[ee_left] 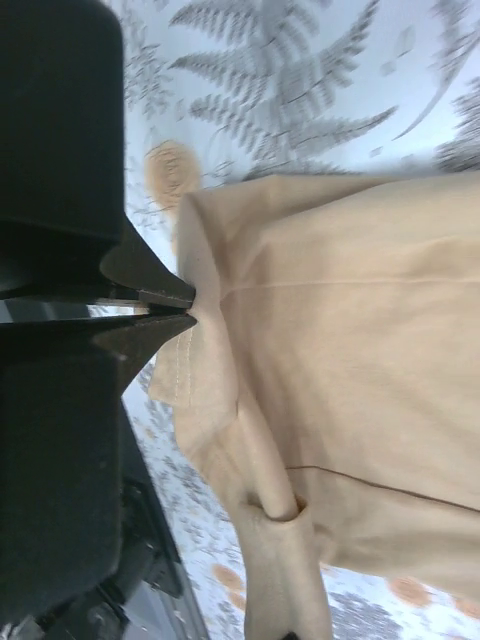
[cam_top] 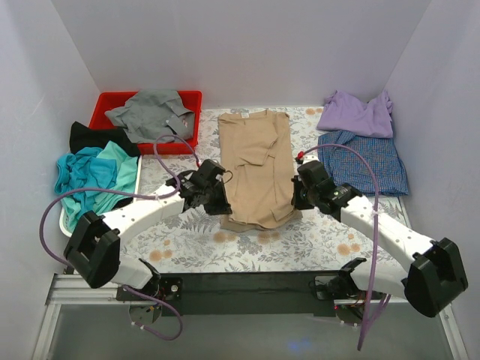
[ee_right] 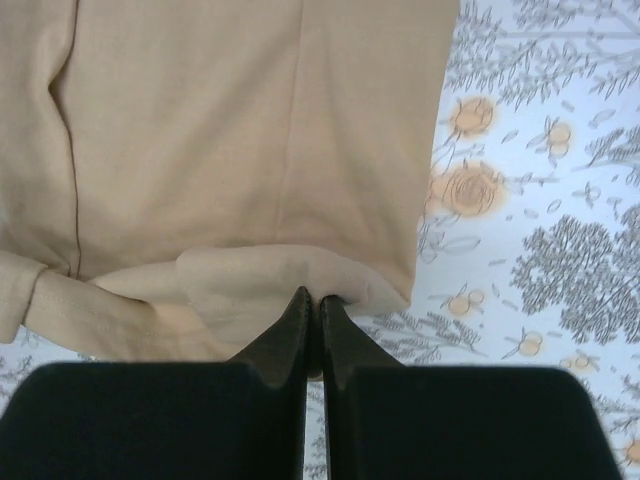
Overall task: Fold and stack the t-shirts
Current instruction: Fold the tshirt
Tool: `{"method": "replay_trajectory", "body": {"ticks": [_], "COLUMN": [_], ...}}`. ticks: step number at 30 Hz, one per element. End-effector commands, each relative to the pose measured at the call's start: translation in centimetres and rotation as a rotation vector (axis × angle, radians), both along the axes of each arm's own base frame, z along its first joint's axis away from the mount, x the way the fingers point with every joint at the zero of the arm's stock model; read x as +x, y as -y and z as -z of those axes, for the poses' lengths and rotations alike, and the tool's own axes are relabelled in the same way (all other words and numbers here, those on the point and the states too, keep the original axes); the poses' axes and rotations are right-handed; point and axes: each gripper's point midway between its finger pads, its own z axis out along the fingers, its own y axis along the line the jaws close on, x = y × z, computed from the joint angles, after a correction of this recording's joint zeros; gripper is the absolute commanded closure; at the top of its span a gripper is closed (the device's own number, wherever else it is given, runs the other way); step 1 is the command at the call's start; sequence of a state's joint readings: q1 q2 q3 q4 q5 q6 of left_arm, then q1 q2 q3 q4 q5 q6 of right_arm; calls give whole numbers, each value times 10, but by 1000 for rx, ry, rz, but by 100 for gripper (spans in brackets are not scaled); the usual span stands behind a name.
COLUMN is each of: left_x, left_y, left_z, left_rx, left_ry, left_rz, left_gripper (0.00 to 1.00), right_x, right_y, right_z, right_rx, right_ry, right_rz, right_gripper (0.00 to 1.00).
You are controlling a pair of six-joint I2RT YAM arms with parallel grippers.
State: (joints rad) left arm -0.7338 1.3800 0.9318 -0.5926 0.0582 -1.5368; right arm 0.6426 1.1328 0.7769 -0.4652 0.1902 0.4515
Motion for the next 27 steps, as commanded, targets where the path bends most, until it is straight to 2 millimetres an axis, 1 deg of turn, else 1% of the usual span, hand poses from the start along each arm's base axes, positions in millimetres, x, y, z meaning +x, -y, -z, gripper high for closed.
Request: {"method": "replay_trajectory", "body": {"ticks": [1, 2, 3, 4, 5, 6, 7, 8, 9, 10, 11, 12, 13, 14, 15, 16, 17, 19, 20, 22, 23, 25, 26, 27], "left_x": [42, 55, 60, 70, 78, 82, 92, 97, 102, 106, 116, 120, 127, 135, 139, 145, 150, 161, 167, 174, 176, 183, 184, 188], "left_y": [-6, -10, -10, -7, -9, -9, -6, -7, -8, -7, -7, -8, -11, -11, -14, -19, -20, -26, -27, -29, -29, -26, -22, -19], "left_z": [-18, -19, -15, -20, -20, -11, -17, -15, -12, -7, -9, -8, -1, -5, -3, 2, 1, 0, 1, 3, 8, 8, 8, 12], "left_rx": [-5, -15, -15, -27, -19, -2, -6, 3, 9, 7, -2, 1, 7, 6, 11, 16, 13, 15, 13, 8, 9, -5, -20, -24], "left_ry": [93, 101, 87, 104, 111, 95, 117, 116, 115, 105, 119, 123, 115, 127, 127, 121, 128, 144, 143, 144, 132, 145, 143, 138], "left_rz": [-13, -33, -31, -29, -28, -25, -25, -27, -32, -27, -37, -37, -47, -52, -56, -68, -74, -84, -88, -91, -90, -84, -70, -63], "left_gripper": [100, 100, 100, 100, 100, 100, 100, 100, 100, 100, 100, 100, 100, 100, 100, 100, 100, 100, 100, 100, 100, 100, 100, 100], "right_x": [42, 51, 58, 63, 70, 80, 86, 91, 97, 106, 110, 116, 123, 127, 132, 137, 142, 150, 154, 159, 165, 170, 175, 176], "right_y": [-15, -19, -19, -21, -23, -27, -27, -28, -28, -30, -30, -29, -31, -30, -27, -27, -22, -19, -16, -15, -14, -14, -13, -15], "right_z": [-28, -35, -27, -27, -28, -26, -26, -25, -16, -21, -20, -13, -17, -17, -10, -13, -9, -9, -6, -5, -2, 3, 7, 8], "right_rx": [50, 65, 64, 64, 72, 86, 83, 85, 87, 95, 96, 95, 100, 99, 93, 94, 81, 77, 70, 75, 74, 68, 69, 76], "right_ry": [103, 115, 83, 81, 86, 70, 71, 69, 39, 49, 47, 28, 38, 38, 24, 33, 29, 34, 28, 26, 22, 16, 7, 4], "right_rz": [-78, -87, -91, -104, -112, -121, -128, -134, -137, -137, -141, -137, -140, -141, -132, -128, -120, -111, -103, -111, -105, -109, -109, -120], "right_gripper": [99, 99, 99, 99, 99, 99, 99, 99, 99, 99, 99, 99, 99, 99, 99, 99, 99, 99, 99, 99, 99, 99, 98, 93]}}
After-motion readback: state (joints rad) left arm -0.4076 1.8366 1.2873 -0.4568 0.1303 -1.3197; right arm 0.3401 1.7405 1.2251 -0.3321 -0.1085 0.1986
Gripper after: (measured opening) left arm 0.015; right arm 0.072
